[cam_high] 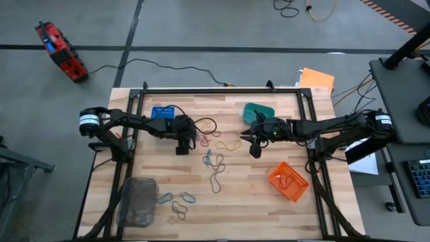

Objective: Sort rubber bands into baskets
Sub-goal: Put the blue rubberband into the black bin

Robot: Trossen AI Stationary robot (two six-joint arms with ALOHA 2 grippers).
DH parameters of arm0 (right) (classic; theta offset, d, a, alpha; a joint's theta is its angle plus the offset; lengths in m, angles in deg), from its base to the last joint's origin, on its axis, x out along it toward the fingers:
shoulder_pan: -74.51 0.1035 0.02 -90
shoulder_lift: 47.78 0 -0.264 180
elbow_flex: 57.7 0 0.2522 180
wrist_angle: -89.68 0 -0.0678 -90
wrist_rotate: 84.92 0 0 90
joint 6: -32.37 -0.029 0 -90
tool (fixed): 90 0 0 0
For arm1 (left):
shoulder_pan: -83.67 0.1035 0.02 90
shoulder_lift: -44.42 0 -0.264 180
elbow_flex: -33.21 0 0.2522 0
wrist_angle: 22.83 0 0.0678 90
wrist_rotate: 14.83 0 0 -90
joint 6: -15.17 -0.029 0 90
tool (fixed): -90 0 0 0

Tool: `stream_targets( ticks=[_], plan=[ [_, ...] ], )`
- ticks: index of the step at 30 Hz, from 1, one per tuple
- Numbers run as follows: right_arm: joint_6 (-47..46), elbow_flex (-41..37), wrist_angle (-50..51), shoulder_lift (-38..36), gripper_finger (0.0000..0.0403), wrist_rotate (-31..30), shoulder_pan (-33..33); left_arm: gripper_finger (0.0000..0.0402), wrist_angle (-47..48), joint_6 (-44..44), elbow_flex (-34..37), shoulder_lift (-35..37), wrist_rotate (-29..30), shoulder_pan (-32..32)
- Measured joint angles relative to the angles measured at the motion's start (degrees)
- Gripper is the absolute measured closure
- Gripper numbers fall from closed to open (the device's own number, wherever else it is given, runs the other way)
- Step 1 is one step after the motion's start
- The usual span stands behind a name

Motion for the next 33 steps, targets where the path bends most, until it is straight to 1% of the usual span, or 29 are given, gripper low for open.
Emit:
stream_targets(
  ticks=[5, 11, 16, 22, 33],
  plan=[
    [0.0, -0.8, -0.7, 0.0, 0.0330, 0.0, 0.0, 0.0260, 0.0, -1.4, 0.0, 0.2, -1.0, 0.4],
    [-0.4, -1.1, -1.1, 0.0, 0.0330, 0.0, 0.0, 0.0295, 0.1, -1.7, 0.0, 0.2, -5.0, 1.9],
    [-0.5, -1.3, -1.1, 0.0, 0.0330, 0.0, 0.0, 0.0335, 0.7, -1.6, 0.0, 0.2, -5.9, 2.6],
    [-0.5, -1.3, -1.1, 0.0, 0.0330, 0.0, 0.0, 0.0393, 1.1, -1.6, 0.0, 0.1, -6.7, 2.6],
    [-0.5, -1.5, -1.1, 0.0, 0.0330, 0.0, 0.0, 0.0401, 1.5, -0.8, 0.2, 1.3, -7.4, 2.6]
  ],
)
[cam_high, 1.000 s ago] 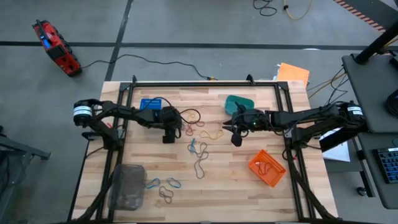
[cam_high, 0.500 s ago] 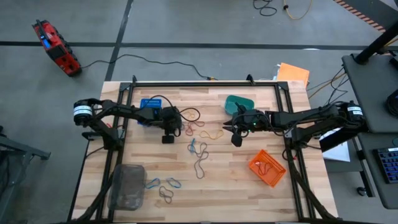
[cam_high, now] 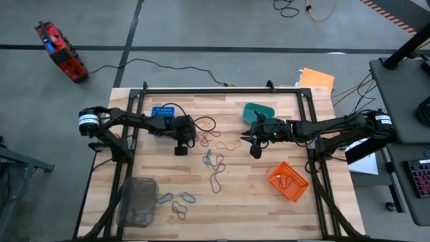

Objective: Sort rubber bands into baskets
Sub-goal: Put the blue rubberband into the black bin

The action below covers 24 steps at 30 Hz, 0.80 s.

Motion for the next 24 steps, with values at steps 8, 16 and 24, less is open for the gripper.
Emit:
stream_targets(
  ticks=[8, 16, 24],
  plan=[
    [0.0, 0.0, 0.0, 0.0, 0.0330, 0.0, 0.0, 0.0401, 0.4, 0.9, 0.0, 0.7, -0.1, 0.0],
    [0.0, 0.0, 0.0, 0.0, 0.0330, 0.0, 0.0, 0.0401, 0.0, 1.0, 0.0, 0.8, -0.2, 0.0],
    [0.0, 0.0, 0.0, 0.0, 0.0330, 0.0, 0.0, 0.0401, 4.5, 5.1, 0.0, 3.7, -2.1, -1.8]
  ],
)
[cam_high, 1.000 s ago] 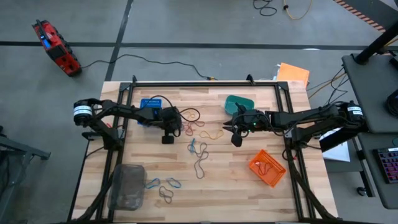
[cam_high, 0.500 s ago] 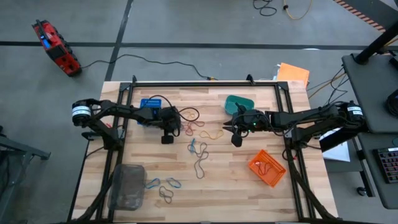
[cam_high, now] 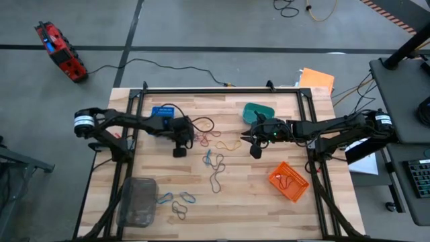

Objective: Sort rubber bands into baskets
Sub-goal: Put the blue rubberband into the black bin

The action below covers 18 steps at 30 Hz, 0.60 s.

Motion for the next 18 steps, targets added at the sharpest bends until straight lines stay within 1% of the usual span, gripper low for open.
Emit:
stream_targets(
  ticks=[3, 12, 15, 18],
  plan=[
    [0.0, 0.0, 0.0, 0.0, 0.0330, 0.0, 0.0, 0.0401, 1.5, 1.3, 0.0, 2.4, -0.1, -1.6],
    [0.0, 0.0, -0.3, 0.0, 0.0330, 0.0, 0.0, 0.0401, 1.4, 2.9, -0.1, 11.0, -0.1, -5.5],
    [0.0, 0.0, -0.3, 0.0, 0.0330, 0.0, 0.0, 0.0401, 1.4, 3.3, -0.1, 12.8, -0.1, -5.6],
    [0.0, 0.0, -0.3, 0.0, 0.0330, 0.0, 0.0, 0.0401, 0.6, 3.3, -0.1, 13.1, 0.7, -5.6]
  ],
)
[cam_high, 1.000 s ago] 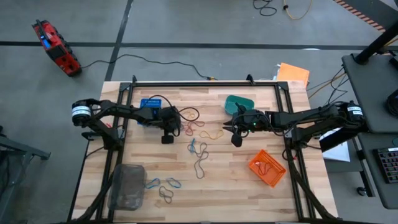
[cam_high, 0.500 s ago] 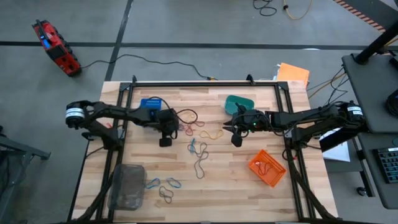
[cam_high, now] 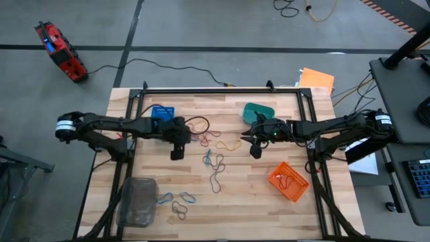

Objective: Sort rubber bands into baskets
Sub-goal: Put the blue rubberband into the black bin

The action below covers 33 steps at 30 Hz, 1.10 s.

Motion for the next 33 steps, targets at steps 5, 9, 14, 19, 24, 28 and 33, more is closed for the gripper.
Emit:
stream_targets(
  ticks=[5, 9, 14, 19, 24, 28, 33],
  plan=[
    [-0.5, 0.0, 0.0, 0.0, 0.0330, 0.0, 0.0, 0.0395, -1.7, -0.1, 0.1, -2.2, 5.8, 0.2],
    [-0.6, 0.0, 0.0, 0.0, 0.0330, 0.0, 0.0, 0.0367, -2.9, -1.4, 0.1, -5.0, 5.8, 0.2],
    [-0.6, 0.0, 0.0, 0.0, 0.0330, 0.0, 0.0, 0.0313, -4.9, -1.8, 0.1, -9.0, 5.8, 0.4],
    [-0.6, 0.0, 0.0, 0.0, 0.0330, 0.0, 0.0, 0.0266, -5.2, -3.2, 0.2, -12.7, 5.8, 0.6],
    [-0.6, 0.0, 0.0, 0.0, 0.0330, 0.0, 0.0, 0.0241, -6.0, -4.5, 0.2, -15.8, 5.9, 1.1],
    [-0.6, 0.0, 0.0, 0.0, 0.0330, 0.0, 0.0, 0.0237, -7.0, -4.5, 0.2, -16.9, 6.5, 1.9],
    [-0.6, 0.0, 0.0, 0.0, 0.0330, 0.0, 0.0, 0.0237, -7.2, -5.4, 0.2, -17.0, 7.1, 2.0]
  ],
)
